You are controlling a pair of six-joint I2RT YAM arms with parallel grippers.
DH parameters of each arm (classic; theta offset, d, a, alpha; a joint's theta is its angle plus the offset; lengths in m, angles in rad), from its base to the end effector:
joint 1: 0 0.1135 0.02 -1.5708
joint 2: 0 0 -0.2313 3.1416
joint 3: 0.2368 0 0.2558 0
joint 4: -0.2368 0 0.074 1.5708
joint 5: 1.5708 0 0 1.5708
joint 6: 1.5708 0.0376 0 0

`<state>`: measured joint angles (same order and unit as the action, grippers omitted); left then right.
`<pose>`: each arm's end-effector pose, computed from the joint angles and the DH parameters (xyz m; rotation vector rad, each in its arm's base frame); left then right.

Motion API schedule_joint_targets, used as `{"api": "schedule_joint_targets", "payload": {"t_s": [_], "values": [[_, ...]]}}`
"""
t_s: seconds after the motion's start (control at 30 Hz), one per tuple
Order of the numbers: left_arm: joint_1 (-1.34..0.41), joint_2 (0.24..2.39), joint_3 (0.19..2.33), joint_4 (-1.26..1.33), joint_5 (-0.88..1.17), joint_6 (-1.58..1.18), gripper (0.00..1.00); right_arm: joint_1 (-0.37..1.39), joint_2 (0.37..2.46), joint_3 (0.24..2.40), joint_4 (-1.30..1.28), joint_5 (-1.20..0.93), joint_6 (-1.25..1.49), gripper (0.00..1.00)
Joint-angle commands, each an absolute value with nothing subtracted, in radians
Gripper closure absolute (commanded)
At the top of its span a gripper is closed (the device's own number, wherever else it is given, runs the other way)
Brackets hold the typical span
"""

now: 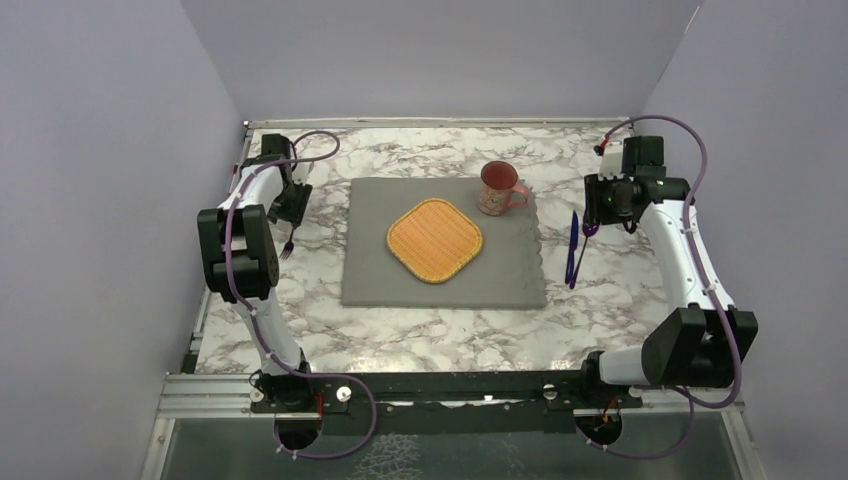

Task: Set the dinner table for one person

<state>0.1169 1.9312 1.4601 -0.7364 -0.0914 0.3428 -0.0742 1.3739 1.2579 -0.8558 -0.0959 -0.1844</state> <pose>0.3869 0.0489 0.1664 0.2921 2.7834 0.2417 0.2910 -0.0180 0.2791 -0.1771 2.5298 0.0197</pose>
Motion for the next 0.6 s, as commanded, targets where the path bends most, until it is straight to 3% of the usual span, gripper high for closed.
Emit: {"api": "schedule_joint_targets", "payload": {"t_s": [0.0,0.57], "values": [[0.124,1.954,1.475,-0.755,-0.088,0.321,0.49,-0.084,1.325,1.306,-0.853,-0.127,-0.196,0.59],[0.124,2.047,1.496,-0.752,-0.029,0.271,0.56,-0.084,1.276,1.316,-0.868,-0.133,-0.196,0.6]]}}
